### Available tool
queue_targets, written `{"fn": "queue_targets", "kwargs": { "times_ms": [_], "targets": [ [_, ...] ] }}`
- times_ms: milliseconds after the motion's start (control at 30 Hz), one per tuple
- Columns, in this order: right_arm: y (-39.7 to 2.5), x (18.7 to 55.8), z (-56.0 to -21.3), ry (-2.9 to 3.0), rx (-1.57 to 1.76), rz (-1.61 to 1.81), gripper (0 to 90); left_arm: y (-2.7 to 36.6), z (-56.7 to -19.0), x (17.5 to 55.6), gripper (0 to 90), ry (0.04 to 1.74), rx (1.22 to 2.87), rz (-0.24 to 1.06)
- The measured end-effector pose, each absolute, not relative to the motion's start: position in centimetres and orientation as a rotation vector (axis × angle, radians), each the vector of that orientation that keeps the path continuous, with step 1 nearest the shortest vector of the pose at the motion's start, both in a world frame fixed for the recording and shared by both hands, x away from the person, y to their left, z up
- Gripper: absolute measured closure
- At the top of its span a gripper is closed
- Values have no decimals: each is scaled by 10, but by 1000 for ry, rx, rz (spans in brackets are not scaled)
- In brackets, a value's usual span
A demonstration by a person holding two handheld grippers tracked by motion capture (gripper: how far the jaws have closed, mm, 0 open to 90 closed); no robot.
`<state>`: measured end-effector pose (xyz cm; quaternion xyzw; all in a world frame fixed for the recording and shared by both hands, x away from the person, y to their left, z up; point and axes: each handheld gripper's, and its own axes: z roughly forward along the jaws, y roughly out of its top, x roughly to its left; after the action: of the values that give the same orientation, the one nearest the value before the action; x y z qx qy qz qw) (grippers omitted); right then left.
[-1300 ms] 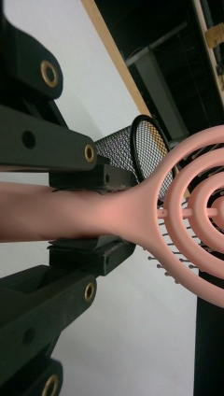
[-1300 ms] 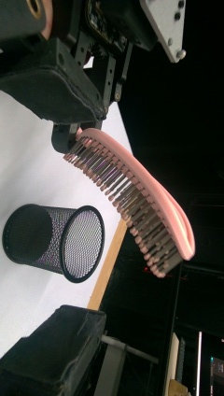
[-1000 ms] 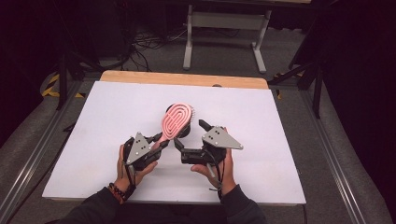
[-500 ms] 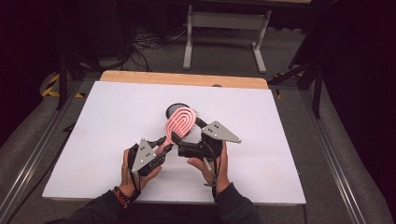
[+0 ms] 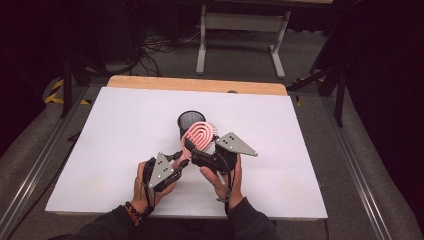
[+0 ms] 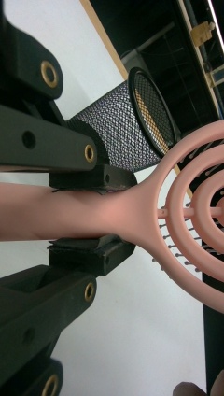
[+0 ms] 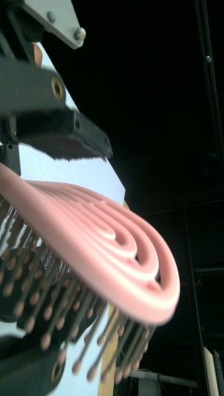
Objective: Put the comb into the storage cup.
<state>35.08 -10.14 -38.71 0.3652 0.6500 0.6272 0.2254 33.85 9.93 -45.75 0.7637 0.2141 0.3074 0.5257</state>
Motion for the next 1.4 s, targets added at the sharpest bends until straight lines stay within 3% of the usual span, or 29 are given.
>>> {"fn": "queue_targets", "kwargs": {
  "times_ms": [100, 400, 567, 1000, 1400],
  "targets": [
    [-104, 350, -389, 1777, 1009, 1742, 485, 98, -459, 338, 700, 513, 1838, 733],
    [-106, 343, -390, 1775, 970, 1838, 610, 95, -463, 342, 687, 506, 1877, 714],
    [-103, 338, -388, 1791, 900, 1852, 623, 97, -461, 343, 677, 493, 1869, 716],
    [-114, 335, -383, 1815, 849, 1868, 631, 103, -461, 349, 449, 449, 1907, 647],
    [-135, 332, -372, 1811, 762, 1806, 632, 116, -464, 354, 320, 399, 1924, 574]
  ]
}}
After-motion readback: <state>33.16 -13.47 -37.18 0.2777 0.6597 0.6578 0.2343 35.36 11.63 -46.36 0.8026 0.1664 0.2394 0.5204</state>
